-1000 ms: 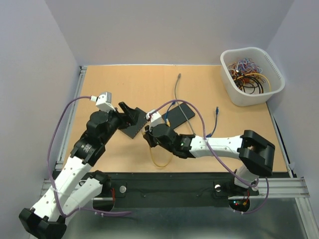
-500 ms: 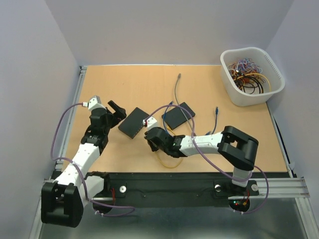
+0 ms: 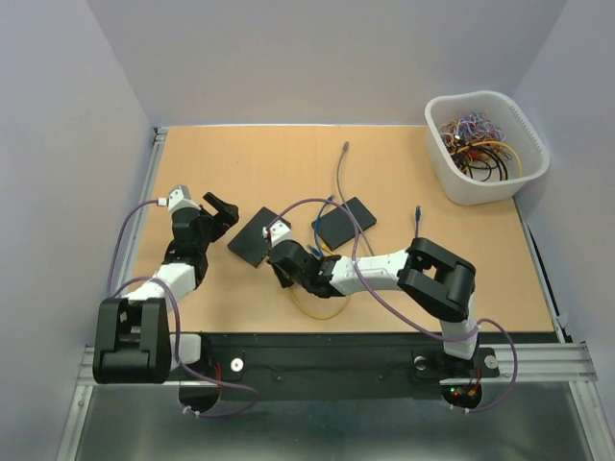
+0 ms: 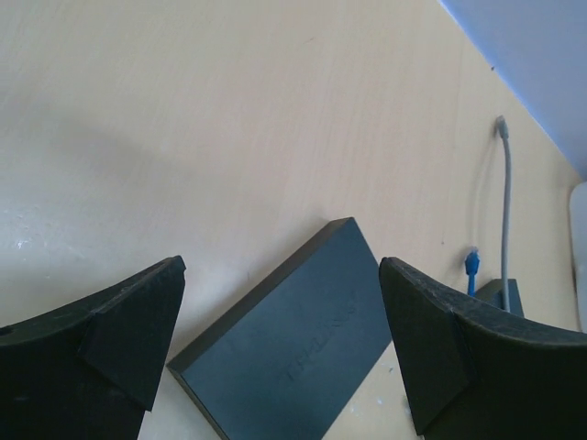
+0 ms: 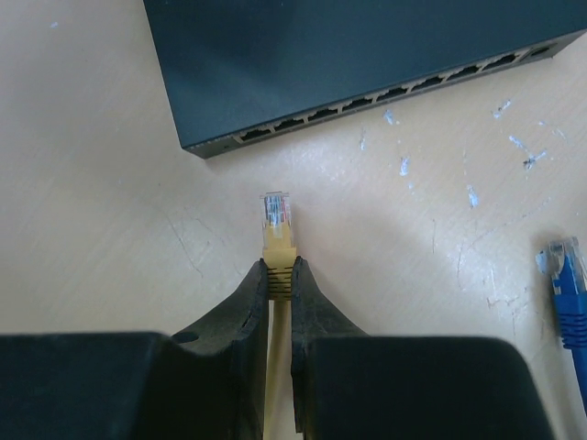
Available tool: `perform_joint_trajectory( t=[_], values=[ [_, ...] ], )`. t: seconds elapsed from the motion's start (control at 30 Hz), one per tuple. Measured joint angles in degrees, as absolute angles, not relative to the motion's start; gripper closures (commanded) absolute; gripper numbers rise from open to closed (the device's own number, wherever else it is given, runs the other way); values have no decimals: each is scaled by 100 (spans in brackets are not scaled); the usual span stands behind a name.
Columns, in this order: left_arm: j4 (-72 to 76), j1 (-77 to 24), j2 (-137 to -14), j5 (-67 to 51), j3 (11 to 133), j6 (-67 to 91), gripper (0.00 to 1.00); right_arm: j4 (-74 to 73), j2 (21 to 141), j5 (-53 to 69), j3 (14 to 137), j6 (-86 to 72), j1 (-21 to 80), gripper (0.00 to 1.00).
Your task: Insert the plug into the switch port
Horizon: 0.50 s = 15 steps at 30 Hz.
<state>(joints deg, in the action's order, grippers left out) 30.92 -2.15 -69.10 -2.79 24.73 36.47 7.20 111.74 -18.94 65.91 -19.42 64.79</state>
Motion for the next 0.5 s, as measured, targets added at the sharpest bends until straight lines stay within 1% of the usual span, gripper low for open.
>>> perform_joint_trajectory(
  t=[0.17,0.5],
  values=[
    [3531,-51,-7577,-825,2383,3636,3,701,11325,-1822,6829,-1942,6447,100],
    [3907,-12,-7797,-1431,2383,3551,4,495,11832,-1761,7411,-1968,6416,99]
  ],
)
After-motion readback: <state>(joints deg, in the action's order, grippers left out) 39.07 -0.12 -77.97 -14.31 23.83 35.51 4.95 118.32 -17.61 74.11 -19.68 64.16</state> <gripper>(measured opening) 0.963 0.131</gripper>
